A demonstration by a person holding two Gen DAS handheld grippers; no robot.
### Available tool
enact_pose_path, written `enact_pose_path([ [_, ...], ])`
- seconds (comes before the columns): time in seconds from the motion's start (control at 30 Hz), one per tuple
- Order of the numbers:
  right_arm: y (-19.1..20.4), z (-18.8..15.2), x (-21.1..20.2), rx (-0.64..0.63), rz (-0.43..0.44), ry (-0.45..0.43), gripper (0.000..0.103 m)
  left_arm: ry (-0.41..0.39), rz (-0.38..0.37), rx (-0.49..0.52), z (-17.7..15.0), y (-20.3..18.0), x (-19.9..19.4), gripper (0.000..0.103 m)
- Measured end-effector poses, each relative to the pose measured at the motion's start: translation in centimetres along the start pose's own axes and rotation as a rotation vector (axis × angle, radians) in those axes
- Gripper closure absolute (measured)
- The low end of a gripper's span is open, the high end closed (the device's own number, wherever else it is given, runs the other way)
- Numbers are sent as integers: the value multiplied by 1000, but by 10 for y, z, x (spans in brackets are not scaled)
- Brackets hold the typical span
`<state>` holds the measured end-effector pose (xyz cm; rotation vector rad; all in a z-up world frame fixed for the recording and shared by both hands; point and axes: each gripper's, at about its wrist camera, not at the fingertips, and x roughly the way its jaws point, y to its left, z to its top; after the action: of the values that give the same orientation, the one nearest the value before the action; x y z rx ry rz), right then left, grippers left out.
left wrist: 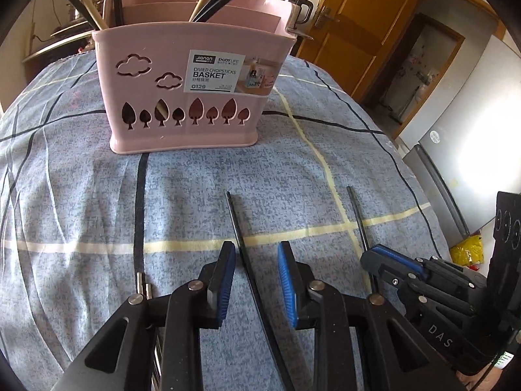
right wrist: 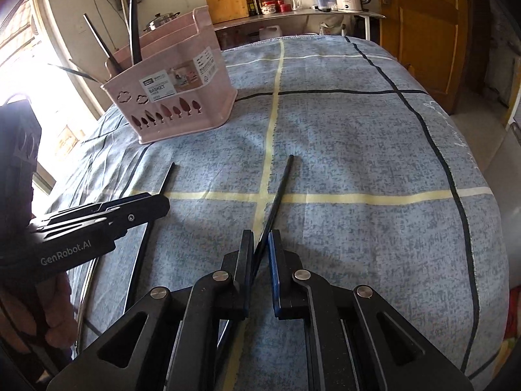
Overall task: Organize utensils
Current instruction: 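Close the left tool on a black chopstick while the right tool grasps another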
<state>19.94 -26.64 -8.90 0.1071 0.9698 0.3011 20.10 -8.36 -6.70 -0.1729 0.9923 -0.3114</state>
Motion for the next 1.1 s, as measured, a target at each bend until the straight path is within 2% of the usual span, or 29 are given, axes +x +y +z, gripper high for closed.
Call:
enact_pose_path([
  [0.1, -1, 5, 4, 9, -15, 1, 94, -9, 35, 29, 0, -4, 2, 78],
  [0.27, 0, 13, 10, 14, -36, 12, 94, -19, 94, 53, 0, -5, 6, 95],
  [0.37, 2, 17, 13, 13, -50, 16, 94, -21, 87, 41, 2, -4, 9, 95],
  [0.57, 5, 19, 16, 2, -64, 18, 94, -19, 123, 68, -3, -9, 5, 95],
  [0.8, 2, 23, 13, 20, -34, 22, 96, 3, 72, 38, 3, -8, 6, 98],
  [1.1, 12, 39, -23, 1, 15, -76, 98, -91, 2, 32, 23, -11, -38, 98],
])
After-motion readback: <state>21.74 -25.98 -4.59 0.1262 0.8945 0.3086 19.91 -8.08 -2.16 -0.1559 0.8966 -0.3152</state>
